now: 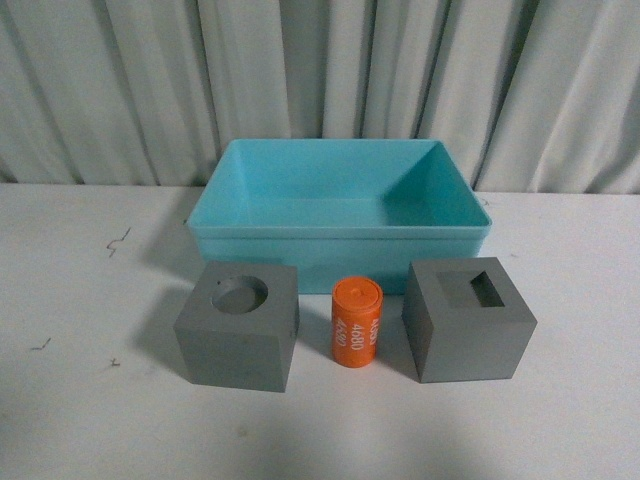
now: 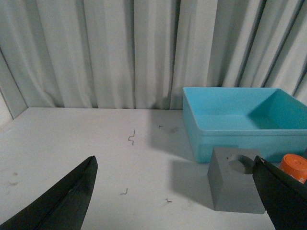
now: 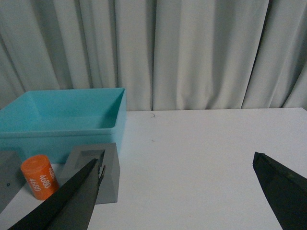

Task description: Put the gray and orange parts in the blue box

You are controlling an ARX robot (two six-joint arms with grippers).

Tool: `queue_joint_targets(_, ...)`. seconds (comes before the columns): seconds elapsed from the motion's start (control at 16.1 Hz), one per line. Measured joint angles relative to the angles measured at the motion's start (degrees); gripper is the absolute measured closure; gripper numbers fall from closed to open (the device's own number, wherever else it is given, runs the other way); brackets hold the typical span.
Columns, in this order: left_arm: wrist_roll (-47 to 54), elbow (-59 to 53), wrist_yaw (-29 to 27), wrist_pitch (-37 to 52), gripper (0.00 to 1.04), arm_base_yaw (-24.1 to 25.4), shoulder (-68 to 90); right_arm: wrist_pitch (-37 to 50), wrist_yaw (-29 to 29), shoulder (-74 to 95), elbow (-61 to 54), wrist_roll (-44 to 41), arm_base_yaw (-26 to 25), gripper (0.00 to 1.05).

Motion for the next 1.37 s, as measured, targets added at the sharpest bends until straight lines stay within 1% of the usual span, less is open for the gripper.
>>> queue_joint_targets(1.37, 0.0, 0.0, 0.0, 0.0, 0.07, 0.0, 0.0, 0.0, 0.0, 0.0, 0.0, 0.0, 0.0, 0.06)
